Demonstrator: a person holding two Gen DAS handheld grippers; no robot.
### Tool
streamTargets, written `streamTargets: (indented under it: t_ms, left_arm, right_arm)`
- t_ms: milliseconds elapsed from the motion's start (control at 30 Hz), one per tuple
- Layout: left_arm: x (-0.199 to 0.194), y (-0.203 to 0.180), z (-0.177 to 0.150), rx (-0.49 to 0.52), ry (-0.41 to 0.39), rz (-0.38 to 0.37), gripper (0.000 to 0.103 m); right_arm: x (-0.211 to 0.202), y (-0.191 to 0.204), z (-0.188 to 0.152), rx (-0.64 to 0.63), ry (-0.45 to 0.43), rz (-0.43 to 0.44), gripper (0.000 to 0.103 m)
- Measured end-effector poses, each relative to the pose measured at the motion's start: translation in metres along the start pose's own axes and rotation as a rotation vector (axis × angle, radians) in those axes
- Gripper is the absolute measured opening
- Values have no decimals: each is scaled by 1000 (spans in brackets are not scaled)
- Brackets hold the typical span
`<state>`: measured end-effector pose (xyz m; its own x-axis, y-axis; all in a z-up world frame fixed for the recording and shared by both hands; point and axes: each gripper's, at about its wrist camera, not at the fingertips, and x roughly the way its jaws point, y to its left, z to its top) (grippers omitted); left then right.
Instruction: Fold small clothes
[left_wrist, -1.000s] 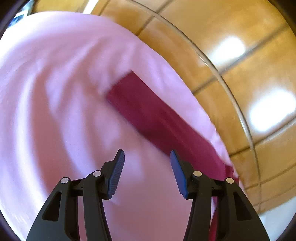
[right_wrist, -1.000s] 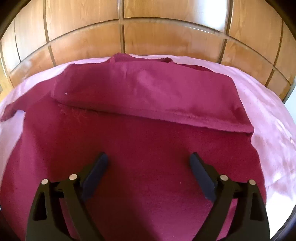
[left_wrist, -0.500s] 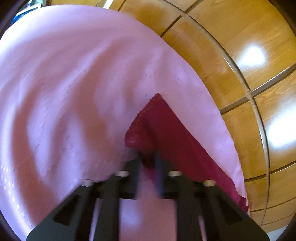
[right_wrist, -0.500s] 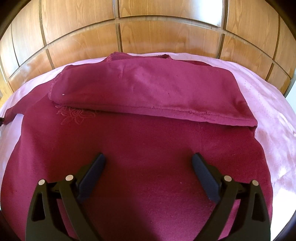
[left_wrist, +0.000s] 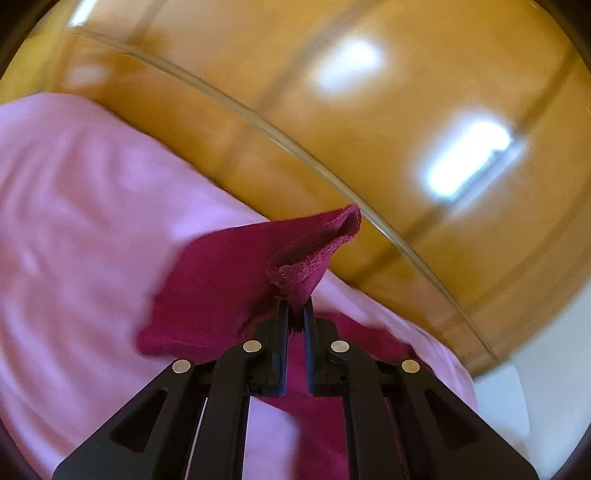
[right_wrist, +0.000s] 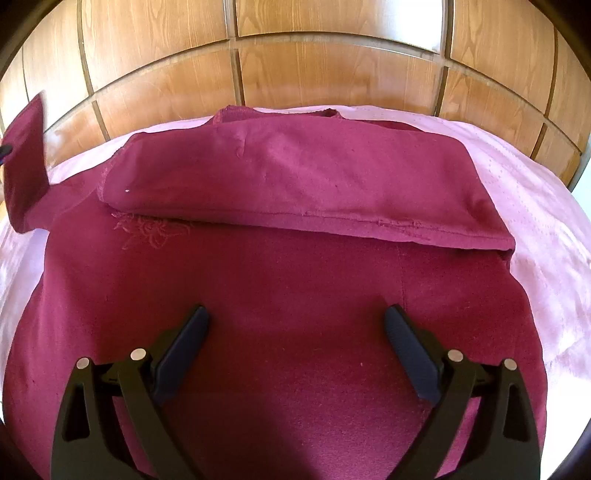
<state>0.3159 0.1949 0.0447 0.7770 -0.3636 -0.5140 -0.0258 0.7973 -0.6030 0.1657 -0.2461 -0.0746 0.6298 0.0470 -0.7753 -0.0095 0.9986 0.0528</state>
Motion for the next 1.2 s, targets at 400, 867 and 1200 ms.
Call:
streamTargets:
  t_ms: [400, 867, 1200]
  left_arm:
    - [95, -75, -127, 194, 291, 2, 21]
    - [35, -34, -174, 222, 265, -36, 32]
    - [46, -26, -185, 266, 251, -17, 32]
  right_arm:
    - [-4, -4, 8, 29, 25, 42, 92]
    - [38, 84, 74, 242, 232, 644, 62]
    - [-16, 105, 121, 46, 21, 422, 4]
